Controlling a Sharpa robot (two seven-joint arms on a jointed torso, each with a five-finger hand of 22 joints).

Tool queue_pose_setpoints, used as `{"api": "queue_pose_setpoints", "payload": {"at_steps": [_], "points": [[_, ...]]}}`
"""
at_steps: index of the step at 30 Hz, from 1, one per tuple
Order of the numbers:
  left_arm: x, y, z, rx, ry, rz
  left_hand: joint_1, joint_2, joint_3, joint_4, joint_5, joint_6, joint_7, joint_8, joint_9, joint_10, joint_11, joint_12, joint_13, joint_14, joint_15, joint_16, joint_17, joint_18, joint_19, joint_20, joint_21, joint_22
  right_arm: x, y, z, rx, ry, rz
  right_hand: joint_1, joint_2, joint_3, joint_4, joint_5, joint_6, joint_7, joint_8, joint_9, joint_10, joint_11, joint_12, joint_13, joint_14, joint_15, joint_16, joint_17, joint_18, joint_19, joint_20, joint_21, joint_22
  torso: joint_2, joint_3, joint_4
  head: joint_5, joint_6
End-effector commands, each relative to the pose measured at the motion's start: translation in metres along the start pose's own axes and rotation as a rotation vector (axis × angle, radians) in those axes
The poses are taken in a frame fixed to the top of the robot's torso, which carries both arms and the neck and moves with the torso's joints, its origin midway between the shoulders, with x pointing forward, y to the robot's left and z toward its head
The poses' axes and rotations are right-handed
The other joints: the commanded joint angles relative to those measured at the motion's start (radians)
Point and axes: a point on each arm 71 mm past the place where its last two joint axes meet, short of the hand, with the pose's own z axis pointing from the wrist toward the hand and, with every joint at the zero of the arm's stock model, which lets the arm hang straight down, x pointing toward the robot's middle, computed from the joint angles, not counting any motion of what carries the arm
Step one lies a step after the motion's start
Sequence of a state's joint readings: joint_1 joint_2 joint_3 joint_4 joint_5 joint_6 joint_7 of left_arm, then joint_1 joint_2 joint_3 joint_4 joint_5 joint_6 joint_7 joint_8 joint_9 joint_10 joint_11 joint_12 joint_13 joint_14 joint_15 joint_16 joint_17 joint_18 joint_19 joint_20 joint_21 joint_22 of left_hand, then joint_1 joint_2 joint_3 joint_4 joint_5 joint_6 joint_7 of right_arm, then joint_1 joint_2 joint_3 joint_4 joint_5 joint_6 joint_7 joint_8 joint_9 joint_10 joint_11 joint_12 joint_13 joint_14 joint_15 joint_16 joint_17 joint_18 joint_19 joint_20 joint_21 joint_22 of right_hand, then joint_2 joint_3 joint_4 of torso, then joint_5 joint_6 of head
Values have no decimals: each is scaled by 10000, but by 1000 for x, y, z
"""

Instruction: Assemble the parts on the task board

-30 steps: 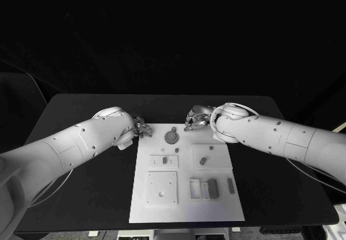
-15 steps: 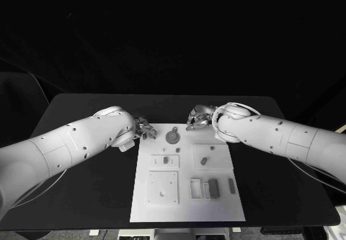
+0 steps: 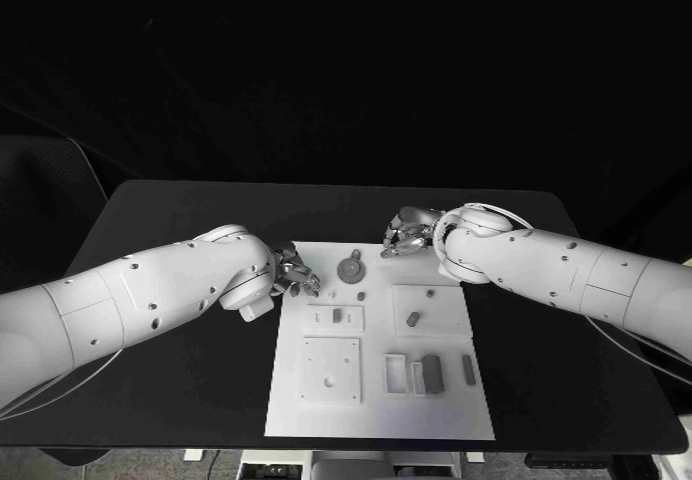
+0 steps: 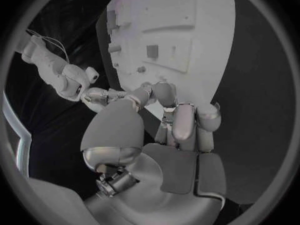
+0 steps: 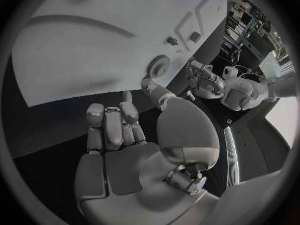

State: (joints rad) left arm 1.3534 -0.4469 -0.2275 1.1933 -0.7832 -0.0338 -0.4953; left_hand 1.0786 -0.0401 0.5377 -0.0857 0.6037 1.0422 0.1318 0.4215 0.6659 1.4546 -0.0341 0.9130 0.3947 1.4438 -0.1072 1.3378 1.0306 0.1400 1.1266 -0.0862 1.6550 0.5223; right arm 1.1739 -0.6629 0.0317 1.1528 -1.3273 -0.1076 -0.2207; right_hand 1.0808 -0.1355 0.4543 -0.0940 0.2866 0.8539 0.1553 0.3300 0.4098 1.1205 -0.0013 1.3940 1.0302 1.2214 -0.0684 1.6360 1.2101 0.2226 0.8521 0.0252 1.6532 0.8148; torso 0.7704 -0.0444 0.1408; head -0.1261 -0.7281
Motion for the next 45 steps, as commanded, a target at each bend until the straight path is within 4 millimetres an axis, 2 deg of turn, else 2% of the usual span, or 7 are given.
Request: {"api": "queue_pose_setpoints", "payload": {"at_steps": [1, 7, 10, 17, 35, 40, 45], "points": [[5, 2, -3, -236, 11, -865, -33, -78, 573, -475, 1104, 2453, -575, 557, 358, 87, 7, 64, 14, 209, -136, 44, 20, 753, 87, 5, 46, 13, 1, 0, 1, -50, -7, -39, -106, 7, 42, 7, 29, 15, 93, -8, -12, 71, -32, 54, -15, -21, -58, 31, 11, 187, -27, -18, 142, -17, -1, 8, 9, 46, -79], [7, 7, -8, -255, -1, -1011, -47, -96, 584, -479, 1154, 2487, -588, 575, 367, 124, -8, 79, 26, 239, -142, 73, 42, 766, 115, 4, 74, 22, 2, -2, 1, -24, -4, -25, -106, 7, 42, 7, 29, 15, 93, -8, -12, 71, -32, 55, -16, -35, -58, 26, -4, 187, -27, -18, 142, -17, 16, 9, -13, 170, -6], [7, 7, -8, -261, 4, -1015, -49, -98, 587, -479, 1161, 2492, -590, 577, 368, 129, -10, 81, 28, 244, -143, 77, 46, 769, 119, 4, 79, 24, 3, -2, 1, -5, 13, -14, -106, 7, 43, 7, 29, 15, 93, -8, -12, 71, -32, 55, -16, -35, -59, 26, -4, 187, -27, -18, 142, -17, 23, 6, -9, 249, -40], [13, 5, -9, -207, 230, -974, -52, -101, 592, -480, 1173, 2501, -594, 581, 371, 138, -14, 85, 32, 253, -145, 86, 53, 773, 127, 3, 88, 26, 5, -1, 1, -45, 54, -1, -107, 7, 43, 7, 29, 14, 93, -8, -13, 71, -32, 55, -16, -37, -59, 26, -7, 187, -27, -19, 143, -17, 38, 13, -23, 294, -33], [9, 11, -5, -360, 189, -1098, -56, -108, 607, -484, 1200, 2522, -603, 592, 377, 161, -24, 95, 40, 273, -149, 106, 70, 784, 145, 2, 108, 32, 9, -1, 1, -63, 137, 19, -107, 8, 45, 5, 29, 14, 93, -8, -13, 72, -33, 56, -17, -20, -59, 33, 8, 188, -26, -19, 144, -18, 50, 1, -27, 200, 339], [9, 11, -5, -362, 181, -1104, -55, -108, 611, -485, 1205, 2526, -605, 594, 378, 165, -26, 97, 42, 277, -150, 110, 73, 786, 149, 1, 112, 33, 9, -1, 1, -61, 137, 19, -107, 8, 46, 5, 29, 13, 93, -8, -13, 72, -33, 56, -18, -25, -59, 31, 3, 188, -25, -19, 145, -18, 53, 3, -16, 200, 379], [10, 10, -6, -344, 185, -1003, -55, -109, 614, -486, 1209, 2529, -607, 596, 379, 169, -28, 98, 44, 281, -151, 114, 76, 788, 153, 1, 117, 35, 9, -2, 1, -38, 138, 17, -107, 9, 46, 5, 29, 13, 93, -8, -14, 73, -33, 57, -18, -35, -59, 28, -8, 188, -25, -19, 145, -19, 46, 6, -19, 246, 272]]}}
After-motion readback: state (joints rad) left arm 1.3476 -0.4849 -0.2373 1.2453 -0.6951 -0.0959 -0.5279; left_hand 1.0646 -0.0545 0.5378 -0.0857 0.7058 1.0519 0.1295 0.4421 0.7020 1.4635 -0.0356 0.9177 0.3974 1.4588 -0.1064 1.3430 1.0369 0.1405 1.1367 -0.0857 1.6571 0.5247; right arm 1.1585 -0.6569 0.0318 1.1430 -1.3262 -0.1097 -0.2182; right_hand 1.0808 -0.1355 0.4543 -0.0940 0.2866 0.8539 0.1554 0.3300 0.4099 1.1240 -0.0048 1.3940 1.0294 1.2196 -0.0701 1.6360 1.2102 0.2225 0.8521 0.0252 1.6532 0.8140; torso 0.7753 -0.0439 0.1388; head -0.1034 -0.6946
